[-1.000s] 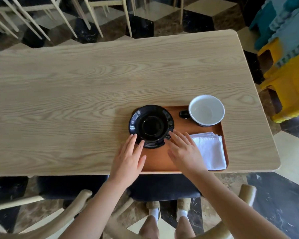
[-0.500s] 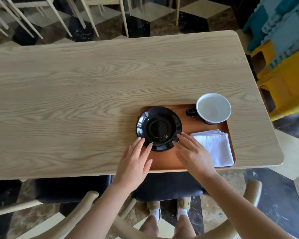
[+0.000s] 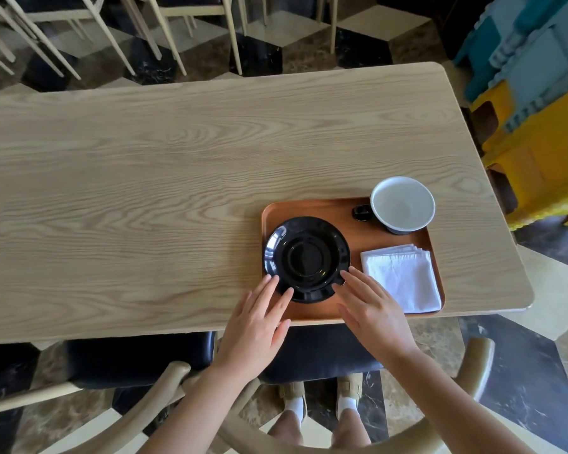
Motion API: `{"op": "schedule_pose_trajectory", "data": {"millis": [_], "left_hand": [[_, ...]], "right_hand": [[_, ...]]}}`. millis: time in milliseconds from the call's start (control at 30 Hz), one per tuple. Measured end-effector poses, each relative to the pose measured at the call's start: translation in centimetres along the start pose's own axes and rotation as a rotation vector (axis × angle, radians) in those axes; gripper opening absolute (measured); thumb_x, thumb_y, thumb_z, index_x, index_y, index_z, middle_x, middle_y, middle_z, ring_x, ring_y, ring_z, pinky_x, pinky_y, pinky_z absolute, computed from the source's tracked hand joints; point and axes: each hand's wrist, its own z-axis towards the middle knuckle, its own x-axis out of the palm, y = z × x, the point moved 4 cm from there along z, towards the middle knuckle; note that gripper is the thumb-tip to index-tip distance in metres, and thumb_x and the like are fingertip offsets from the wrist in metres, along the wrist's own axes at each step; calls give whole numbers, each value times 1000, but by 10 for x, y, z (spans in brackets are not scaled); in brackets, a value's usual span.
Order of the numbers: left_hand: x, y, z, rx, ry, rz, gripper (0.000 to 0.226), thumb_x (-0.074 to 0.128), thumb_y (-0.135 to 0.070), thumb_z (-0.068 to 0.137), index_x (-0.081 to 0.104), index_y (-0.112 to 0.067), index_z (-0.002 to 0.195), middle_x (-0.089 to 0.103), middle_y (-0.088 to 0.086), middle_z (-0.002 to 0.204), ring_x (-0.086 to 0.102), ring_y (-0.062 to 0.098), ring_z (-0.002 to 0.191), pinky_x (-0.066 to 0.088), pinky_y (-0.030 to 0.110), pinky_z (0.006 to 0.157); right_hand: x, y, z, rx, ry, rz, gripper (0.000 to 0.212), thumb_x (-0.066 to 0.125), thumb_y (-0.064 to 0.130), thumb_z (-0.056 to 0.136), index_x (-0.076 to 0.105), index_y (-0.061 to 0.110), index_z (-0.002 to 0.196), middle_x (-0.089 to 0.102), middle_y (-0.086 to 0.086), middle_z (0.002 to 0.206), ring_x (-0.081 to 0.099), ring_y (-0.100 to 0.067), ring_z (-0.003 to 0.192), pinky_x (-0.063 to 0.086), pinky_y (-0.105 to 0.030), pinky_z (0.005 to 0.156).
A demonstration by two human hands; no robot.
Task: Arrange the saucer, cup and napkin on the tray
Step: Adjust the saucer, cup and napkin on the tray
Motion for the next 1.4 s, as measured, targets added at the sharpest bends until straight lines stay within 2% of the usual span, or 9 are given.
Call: {"op": "schedule_pose_trajectory", "data": {"millis": [333, 533, 633, 733, 867, 1000, 1167, 1300, 1400], "left_hand": [[-6, -2, 2, 8, -18, 26, 46, 35, -35, 93, 50, -16, 131, 47, 11, 141, 37, 24, 134, 39, 44, 105], [-47, -31, 63, 129, -228, 24, 41, 40, -31, 92, 58, -10, 123, 59, 10, 128, 48, 24, 126, 36, 43, 105], [-63, -52, 114, 162, -292, 29, 42, 40, -30, 90, 59, -8, 120, 61, 12, 124, 51, 27, 122, 39, 44, 100], [-66, -68, 162, 115, -251, 46, 46, 40, -32, 88, 58, -3, 118, 63, 15, 119, 55, 30, 116, 44, 44, 94], [-51, -78, 201, -55, -47, -6, 49, 47, -36, 90, 50, -1, 124, 61, 16, 118, 55, 33, 111, 42, 41, 89], [-44, -84, 212, -209, 17, -205, 34, 49, -35, 89, 60, -6, 103, 65, 11, 102, 59, 30, 92, 43, 33, 68], [-44, -82, 211, -325, 39, -494, 17, 57, -24, 84, 58, -14, 71, 63, 9, 75, 61, 28, 81, 32, 28, 56], [-44, -76, 212, -349, 72, -552, 19, 61, -23, 83, 70, -9, 92, 72, 5, 96, 62, 20, 94, 43, 29, 74], [-44, -69, 211, -339, 82, -554, 9, 61, -24, 82, 67, -18, 78, 64, 3, 80, 57, 17, 80, 42, 30, 72]], "right_hand": [[-2, 0, 3, 13, 38, 34, 26, 74, 9, 73, 70, 6, 99, 70, -13, 106, 62, -30, 108, 56, -40, 81], [-48, -33, 37, 26, -235, -42, 18, 61, 17, 79, 70, 7, 92, 71, -12, 98, 62, -27, 94, 43, -36, 88], [-68, -64, 59, 79, -252, -160, 23, 57, 18, 78, 71, 8, 93, 71, -13, 103, 65, -31, 95, 49, -40, 85], [-80, -98, 77, 216, -159, -222, 32, 55, 24, 77, 69, 6, 100, 68, -16, 109, 63, -34, 100, 49, -41, 83], [-82, -133, 86, 448, 82, -173, 47, 60, 24, 82, 52, 8, 126, 53, -15, 132, 46, -33, 122, 38, -43, 96], [-83, -145, 88, 560, 177, -74, 43, 54, 25, 86, 48, 13, 127, 58, -14, 121, 52, -34, 110, 44, -41, 85], [-82, -147, 89, 584, 103, 103, 33, 52, 15, 85, 55, 10, 117, 66, -20, 104, 60, -36, 92, 51, -41, 75], [-79, -147, 89, 635, 50, 201, 35, 49, 7, 85, 60, 11, 117, 69, -18, 100, 60, -35, 93, 44, -33, 75], [-77, -144, 87, 650, 30, 246, 31, 49, 3, 82, 65, 11, 107, 71, -16, 89, 62, -33, 85, 41, -30, 70]]}}
